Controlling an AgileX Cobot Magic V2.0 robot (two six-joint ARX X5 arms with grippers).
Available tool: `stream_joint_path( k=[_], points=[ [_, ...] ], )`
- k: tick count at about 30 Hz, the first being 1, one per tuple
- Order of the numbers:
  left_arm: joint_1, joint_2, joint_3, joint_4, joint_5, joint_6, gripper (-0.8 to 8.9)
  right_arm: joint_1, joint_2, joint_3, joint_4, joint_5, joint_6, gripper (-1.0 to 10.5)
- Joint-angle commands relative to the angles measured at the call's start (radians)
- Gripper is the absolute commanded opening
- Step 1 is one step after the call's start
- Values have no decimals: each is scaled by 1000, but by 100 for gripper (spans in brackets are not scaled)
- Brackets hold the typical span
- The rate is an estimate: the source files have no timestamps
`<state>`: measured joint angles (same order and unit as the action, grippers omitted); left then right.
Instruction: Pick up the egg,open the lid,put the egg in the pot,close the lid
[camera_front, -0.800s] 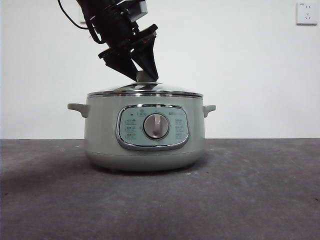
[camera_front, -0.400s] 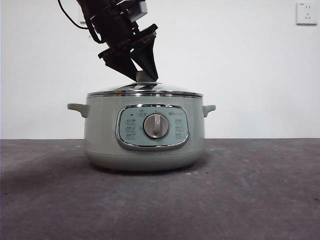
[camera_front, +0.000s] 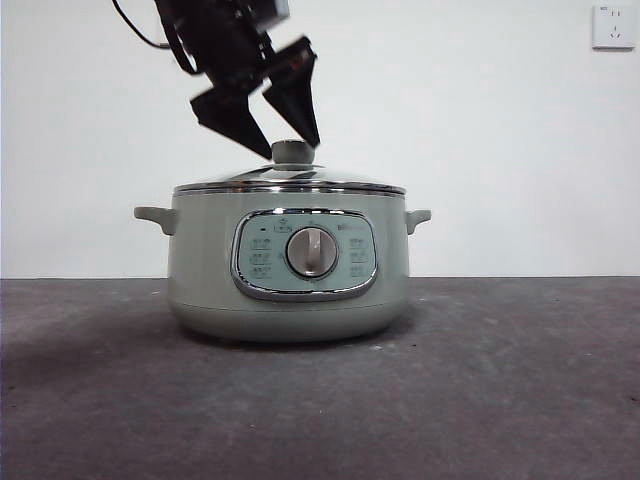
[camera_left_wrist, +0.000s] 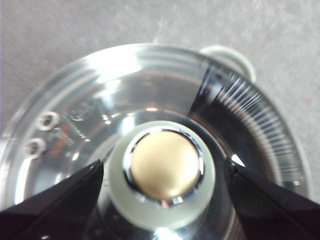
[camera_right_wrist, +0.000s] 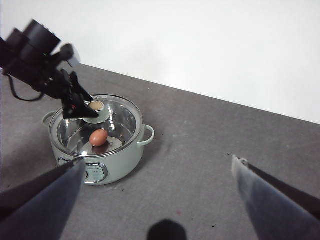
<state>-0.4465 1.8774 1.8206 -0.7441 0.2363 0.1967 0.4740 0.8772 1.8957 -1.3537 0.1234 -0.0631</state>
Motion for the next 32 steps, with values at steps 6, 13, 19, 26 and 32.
stream_joint_path(
  k=[6, 13, 19, 26, 32],
  points=[
    [11, -198, 3, -101, -1, -37, 409, 3, -3, -8, -26, 0, 11, 502],
    [11, -429, 3, -261, 7, -69, 409, 3, 12, -25, -26, 0, 10, 502],
    [11, -610, 3, -353, 6, -117, 408, 3, 35, -35, -26, -3, 10, 501],
    [11, -721, 3, -384, 6, -118, 408, 3, 50, -35, -26, -4, 10, 501],
    [11, -732, 3, -432, 6, -117, 245, 3, 50, -35, -26, -3, 11, 382]
  ],
)
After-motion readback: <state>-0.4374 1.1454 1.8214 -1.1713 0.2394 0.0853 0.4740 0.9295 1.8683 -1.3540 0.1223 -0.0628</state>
